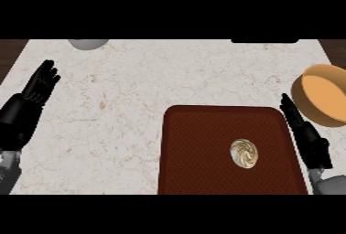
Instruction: Pick the cupcake from the tray and place it in the pot
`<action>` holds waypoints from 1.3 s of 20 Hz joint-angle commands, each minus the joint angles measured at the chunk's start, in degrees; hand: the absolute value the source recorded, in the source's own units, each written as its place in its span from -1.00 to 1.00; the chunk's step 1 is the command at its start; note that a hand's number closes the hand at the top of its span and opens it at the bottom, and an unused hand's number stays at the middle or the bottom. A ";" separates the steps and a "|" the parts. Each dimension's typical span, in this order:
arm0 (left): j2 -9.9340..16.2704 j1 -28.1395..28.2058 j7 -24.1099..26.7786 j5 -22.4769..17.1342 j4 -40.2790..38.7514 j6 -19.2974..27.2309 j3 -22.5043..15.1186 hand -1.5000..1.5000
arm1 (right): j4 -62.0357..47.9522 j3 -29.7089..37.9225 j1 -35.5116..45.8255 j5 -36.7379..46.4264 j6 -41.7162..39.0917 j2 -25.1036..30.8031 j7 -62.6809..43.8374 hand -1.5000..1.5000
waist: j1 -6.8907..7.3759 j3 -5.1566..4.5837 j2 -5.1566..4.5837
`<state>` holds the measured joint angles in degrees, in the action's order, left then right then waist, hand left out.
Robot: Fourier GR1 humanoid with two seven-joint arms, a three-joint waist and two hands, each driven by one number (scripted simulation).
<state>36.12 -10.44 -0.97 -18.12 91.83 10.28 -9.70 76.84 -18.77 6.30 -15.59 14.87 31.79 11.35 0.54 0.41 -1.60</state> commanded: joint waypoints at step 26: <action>-13.56 -7.26 1.89 -2.99 -3.49 6.03 0.26 0.00 | -3.24 -17.84 33.47 28.05 -42.32 21.02 53.97 -1.00 | 3.83 -0.22 0.32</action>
<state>23.01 -18.47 0.63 -21.35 88.40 16.46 -9.10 76.04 -32.12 37.63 4.38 -22.82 51.33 52.16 4.38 0.31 -1.68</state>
